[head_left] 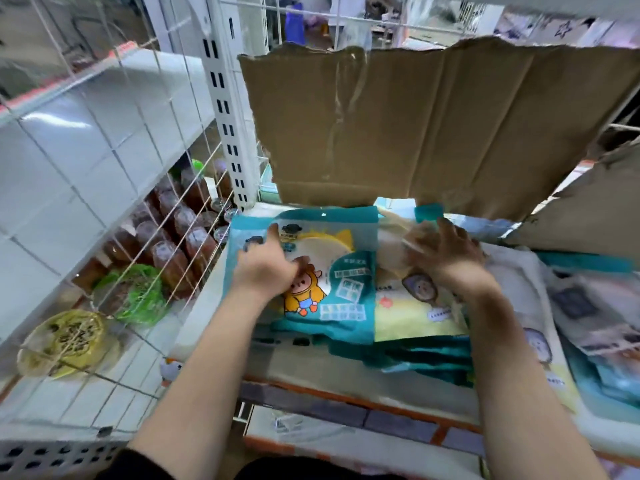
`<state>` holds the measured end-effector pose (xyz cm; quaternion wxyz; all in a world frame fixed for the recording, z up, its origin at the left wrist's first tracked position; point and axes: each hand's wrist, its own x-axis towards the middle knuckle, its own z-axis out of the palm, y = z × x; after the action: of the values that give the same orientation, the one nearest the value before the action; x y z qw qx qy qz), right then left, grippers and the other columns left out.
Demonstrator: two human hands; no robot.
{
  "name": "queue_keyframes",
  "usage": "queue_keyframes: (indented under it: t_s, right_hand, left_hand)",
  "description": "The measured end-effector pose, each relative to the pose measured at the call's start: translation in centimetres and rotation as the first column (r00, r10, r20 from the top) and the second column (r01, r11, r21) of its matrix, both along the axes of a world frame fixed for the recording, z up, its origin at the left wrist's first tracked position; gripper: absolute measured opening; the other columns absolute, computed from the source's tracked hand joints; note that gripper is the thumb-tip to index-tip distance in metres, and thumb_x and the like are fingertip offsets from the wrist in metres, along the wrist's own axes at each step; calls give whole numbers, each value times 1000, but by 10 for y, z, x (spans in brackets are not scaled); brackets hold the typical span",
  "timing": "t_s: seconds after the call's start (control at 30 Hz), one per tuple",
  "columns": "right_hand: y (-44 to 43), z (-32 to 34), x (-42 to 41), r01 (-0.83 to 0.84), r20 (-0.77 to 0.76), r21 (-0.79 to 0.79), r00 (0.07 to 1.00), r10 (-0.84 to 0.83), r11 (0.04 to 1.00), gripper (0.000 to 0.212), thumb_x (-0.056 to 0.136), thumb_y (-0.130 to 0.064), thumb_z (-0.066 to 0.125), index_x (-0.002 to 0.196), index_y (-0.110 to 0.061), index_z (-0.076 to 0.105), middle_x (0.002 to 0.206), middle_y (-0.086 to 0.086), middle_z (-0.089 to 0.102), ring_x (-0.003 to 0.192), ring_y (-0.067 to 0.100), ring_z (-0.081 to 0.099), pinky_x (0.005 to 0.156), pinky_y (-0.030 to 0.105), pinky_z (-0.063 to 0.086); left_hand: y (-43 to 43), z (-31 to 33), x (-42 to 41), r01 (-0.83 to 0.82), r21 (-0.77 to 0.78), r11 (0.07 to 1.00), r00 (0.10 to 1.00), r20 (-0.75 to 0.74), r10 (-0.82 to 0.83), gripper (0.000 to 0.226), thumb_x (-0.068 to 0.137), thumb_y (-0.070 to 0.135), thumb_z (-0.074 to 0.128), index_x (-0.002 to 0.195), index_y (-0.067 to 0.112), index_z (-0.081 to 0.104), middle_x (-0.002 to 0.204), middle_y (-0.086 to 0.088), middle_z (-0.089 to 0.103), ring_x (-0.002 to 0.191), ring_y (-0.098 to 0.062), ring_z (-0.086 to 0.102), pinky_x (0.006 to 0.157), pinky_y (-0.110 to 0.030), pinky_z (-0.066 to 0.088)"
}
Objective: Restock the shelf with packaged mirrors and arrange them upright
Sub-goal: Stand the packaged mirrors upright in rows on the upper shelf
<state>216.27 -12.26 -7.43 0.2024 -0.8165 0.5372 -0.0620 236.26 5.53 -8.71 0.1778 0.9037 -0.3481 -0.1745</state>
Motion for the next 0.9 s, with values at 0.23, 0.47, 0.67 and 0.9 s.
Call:
queue_keyframes:
  t_s: [0.23,0.47,0.67,0.9]
  right_hand:
    - [1,6,-5,-43,-88,-12,995,42,999,76,65,-69,66,125,-29,40,133,14,48,129,37,33,100,45,28]
    - [11,-13,-6,-7,-217,-149,976,-26,989,129,43,-103,12,142,-21,29,136,18,38,124,42,34,104,47,29]
    - [20,-3,-15,47,64,-28,997,-45,999,43,80,-37,67,110,-7,63,109,14,67,105,34,60,87,38,48]
    - [46,9,-14,240,361,120,894,-267,963,18,88,-18,55,100,-6,60,100,12,66,85,27,59,72,31,43]
  left_hand:
    - [-3,18,5,-168,-238,957,961,-255,105,88,72,36,78,135,-2,29,128,-17,52,122,-32,48,90,-32,38]
    - [-5,11,5,-237,-506,829,948,-305,85,63,74,28,79,123,5,46,104,1,52,100,-20,52,83,-26,38]
    - [0,5,5,-239,-541,806,946,-316,68,55,79,28,74,121,4,49,108,-6,60,98,-21,55,87,-31,45]
    - [2,10,8,-353,-456,817,850,-521,76,24,92,26,56,102,4,59,101,-14,63,97,-32,60,91,-45,49]
